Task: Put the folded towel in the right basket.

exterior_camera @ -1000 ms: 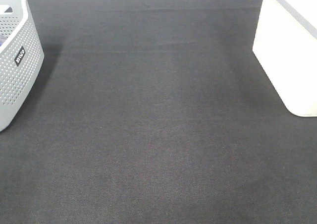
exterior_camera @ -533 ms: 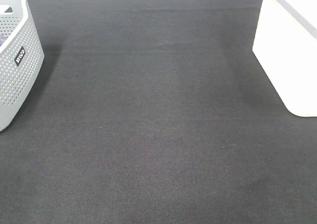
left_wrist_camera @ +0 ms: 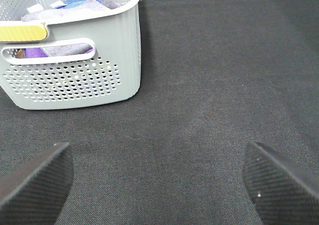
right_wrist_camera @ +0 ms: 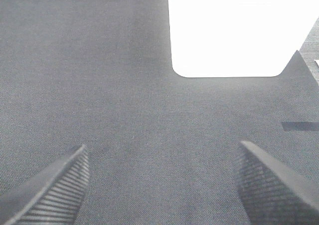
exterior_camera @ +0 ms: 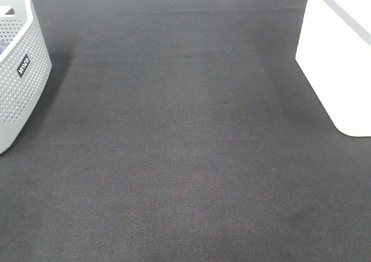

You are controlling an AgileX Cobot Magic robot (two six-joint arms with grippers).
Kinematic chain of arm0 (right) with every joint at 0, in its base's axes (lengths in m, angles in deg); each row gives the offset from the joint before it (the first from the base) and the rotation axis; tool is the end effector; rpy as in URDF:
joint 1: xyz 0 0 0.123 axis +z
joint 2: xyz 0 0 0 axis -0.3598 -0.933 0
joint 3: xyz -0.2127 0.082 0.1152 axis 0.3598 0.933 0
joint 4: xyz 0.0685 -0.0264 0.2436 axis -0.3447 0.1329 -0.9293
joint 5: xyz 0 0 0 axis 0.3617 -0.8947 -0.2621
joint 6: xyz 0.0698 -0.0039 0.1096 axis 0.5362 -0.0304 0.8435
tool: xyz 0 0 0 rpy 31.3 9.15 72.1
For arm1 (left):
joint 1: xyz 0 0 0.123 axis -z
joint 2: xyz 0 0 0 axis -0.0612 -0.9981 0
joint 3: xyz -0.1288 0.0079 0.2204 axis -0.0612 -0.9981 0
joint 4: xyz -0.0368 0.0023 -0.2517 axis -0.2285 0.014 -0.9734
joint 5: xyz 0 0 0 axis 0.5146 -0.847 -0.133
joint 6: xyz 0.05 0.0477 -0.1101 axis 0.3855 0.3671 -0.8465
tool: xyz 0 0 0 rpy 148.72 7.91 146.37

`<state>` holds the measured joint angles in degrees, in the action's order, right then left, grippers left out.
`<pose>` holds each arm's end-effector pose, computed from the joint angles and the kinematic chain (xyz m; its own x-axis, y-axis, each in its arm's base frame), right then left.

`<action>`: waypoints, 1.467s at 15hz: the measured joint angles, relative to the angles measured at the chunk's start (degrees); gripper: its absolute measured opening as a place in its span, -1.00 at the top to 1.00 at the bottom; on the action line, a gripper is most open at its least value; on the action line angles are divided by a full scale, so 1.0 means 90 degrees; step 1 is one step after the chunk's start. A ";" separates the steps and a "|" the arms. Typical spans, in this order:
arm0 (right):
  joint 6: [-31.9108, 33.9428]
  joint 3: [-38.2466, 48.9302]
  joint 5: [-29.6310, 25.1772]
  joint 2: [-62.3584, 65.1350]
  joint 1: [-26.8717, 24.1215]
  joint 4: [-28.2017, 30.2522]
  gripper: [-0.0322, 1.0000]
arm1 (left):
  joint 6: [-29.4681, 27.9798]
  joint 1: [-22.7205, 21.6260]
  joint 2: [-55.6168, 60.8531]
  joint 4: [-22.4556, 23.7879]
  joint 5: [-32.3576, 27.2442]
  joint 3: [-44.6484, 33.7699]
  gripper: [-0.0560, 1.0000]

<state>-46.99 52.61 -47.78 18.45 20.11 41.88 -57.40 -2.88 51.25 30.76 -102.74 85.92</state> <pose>0.0606 0.0056 0.2615 -0.4526 -0.0242 -0.8914 -0.0427 0.9991 -0.0054 0.0613 -0.0100 0.2618 -0.4458 0.0189 -0.8949 0.0818 0.9965 -0.0197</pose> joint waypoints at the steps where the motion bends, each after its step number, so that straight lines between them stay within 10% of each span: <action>1: 0.0000 0.0000 0.0000 0.0000 0.0000 0.0000 -0.53 | 0.0000 0.0000 0.0000 0.0000 0.0000 0.0000 -0.76; 22: 0.0000 0.0000 0.0000 0.0000 0.0000 0.0000 -0.53 | 0.0000 0.0000 0.0000 0.0000 0.0000 0.0000 -0.76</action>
